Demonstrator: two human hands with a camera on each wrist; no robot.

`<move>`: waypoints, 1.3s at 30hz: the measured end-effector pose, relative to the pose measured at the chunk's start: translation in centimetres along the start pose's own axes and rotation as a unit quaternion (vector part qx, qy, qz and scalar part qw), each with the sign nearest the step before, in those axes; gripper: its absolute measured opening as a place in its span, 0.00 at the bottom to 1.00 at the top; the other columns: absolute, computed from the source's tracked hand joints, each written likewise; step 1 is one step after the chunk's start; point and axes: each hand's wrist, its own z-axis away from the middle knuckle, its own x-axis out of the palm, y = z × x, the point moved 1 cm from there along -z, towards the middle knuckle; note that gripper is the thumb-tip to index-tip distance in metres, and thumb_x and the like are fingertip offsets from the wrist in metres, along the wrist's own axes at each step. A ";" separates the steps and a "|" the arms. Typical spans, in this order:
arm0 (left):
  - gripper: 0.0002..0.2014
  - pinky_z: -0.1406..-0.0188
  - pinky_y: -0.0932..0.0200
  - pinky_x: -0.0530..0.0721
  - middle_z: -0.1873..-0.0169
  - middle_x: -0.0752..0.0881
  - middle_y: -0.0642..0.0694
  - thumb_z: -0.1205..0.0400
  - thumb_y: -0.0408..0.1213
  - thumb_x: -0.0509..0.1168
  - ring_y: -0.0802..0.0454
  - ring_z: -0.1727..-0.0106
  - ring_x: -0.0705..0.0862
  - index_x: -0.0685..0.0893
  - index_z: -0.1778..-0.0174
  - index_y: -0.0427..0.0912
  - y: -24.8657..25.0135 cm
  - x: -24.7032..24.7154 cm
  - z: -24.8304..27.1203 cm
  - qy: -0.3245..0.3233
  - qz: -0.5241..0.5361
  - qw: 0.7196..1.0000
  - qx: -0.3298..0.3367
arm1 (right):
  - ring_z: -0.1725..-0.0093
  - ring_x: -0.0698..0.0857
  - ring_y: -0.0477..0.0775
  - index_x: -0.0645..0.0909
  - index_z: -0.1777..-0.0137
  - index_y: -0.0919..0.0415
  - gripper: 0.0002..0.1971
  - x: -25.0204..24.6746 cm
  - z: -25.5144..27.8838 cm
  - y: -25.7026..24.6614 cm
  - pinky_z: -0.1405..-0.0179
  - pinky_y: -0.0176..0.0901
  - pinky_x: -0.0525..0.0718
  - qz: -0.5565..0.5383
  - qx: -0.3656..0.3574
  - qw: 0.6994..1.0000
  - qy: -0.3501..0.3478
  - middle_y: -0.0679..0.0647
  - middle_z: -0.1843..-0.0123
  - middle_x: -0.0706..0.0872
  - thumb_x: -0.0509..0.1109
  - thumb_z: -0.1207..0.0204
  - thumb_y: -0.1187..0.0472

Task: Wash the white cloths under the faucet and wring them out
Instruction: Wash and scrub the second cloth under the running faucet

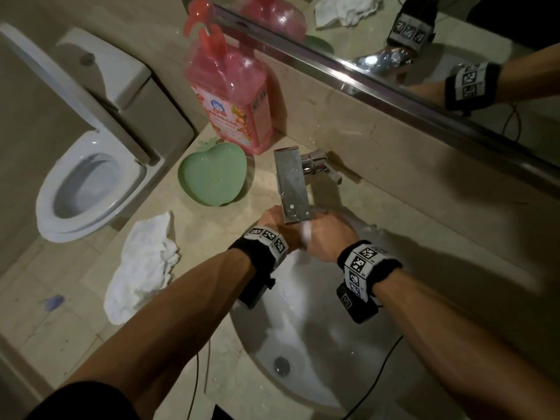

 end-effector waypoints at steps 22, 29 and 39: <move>0.23 0.35 0.41 0.82 0.39 0.86 0.36 0.23 0.31 0.72 0.37 0.37 0.84 0.79 0.31 0.36 -2.7 -1.6 4.5 -0.075 0.331 0.935 0.102 | 0.47 0.85 0.62 0.72 0.28 0.68 0.27 1.0 2.2 -0.5 0.44 0.45 0.81 -0.162 -0.041 0.980 0.110 0.64 0.36 0.79 0.74 0.27 0.73; 0.23 0.55 0.62 0.83 0.51 0.83 0.48 0.32 0.29 0.77 0.49 0.48 0.84 0.74 0.49 0.51 -3.6 -1.2 4.1 -0.035 0.350 0.932 0.083 | 0.64 0.84 0.37 0.53 0.38 0.35 0.44 1.7 2.2 0.0 0.64 0.34 0.84 -0.257 0.008 0.960 0.112 0.43 0.59 0.83 0.85 0.32 0.67; 0.31 0.49 0.59 0.88 0.46 0.90 0.51 0.35 0.32 0.77 0.51 0.44 0.89 0.83 0.34 0.47 -0.7 -1.2 3.4 -0.050 0.334 0.934 0.112 | 0.53 0.88 0.53 0.65 0.36 0.55 0.34 0.5 4.0 1.0 0.54 0.47 0.91 -0.250 0.037 0.957 0.140 0.56 0.44 0.89 0.86 0.33 0.65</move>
